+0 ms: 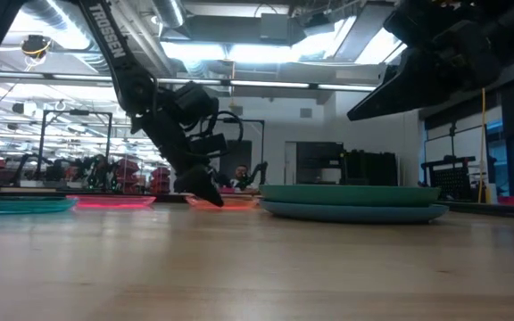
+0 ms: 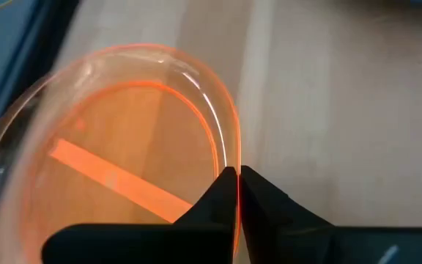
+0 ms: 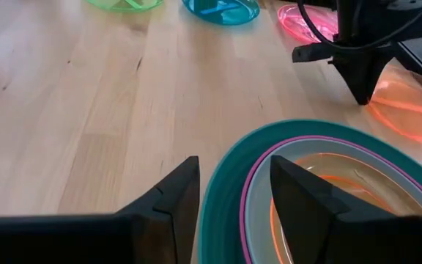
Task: Stack plastic plates
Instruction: Stack the orange plate on top of the orange plate
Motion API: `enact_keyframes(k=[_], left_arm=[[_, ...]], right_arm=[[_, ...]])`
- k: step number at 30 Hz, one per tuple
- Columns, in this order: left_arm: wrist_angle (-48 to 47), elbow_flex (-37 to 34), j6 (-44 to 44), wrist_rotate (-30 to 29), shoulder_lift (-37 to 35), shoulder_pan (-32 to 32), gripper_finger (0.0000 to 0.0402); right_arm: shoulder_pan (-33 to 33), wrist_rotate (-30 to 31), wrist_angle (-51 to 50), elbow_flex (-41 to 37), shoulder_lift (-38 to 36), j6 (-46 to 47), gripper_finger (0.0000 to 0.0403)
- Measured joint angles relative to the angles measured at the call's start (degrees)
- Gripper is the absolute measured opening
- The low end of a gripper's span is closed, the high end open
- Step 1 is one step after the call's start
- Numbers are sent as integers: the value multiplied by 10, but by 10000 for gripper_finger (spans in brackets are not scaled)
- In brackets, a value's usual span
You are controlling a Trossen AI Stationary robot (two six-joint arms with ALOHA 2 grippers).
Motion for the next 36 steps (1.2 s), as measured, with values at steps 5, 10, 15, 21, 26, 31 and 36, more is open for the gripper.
enact_keyframes(k=[5, 10, 15, 21, 26, 31, 36], left_arm=[[-7, -1, -6, -50, -46, -31, 4], [9, -1, -25, -30, -98, -75, 4], [59, -1, -39, 91, -107, -129, 2], [146, -1, -39, 99, -88, -205, 2], [208, 0, -36, 96, -60, -239, 2], [290, 0, -36, 95, -12, -246, 2], [301, 41, -35, 96, 46, -243, 2]], right_arm=[[0, 0, 0, 0, 0, -7, 156], [0, 0, 1, 0, 0, -9, 156], [0, 0, 5, 0, 0, -9, 156], [0, 23, 23, 1, 0, -4, 156], [1, 35, 38, 2, -1, -12, 156], [30, 72, 30, 31, -10, -40, 156], [64, 132, 21, 47, -24, -67, 156]])
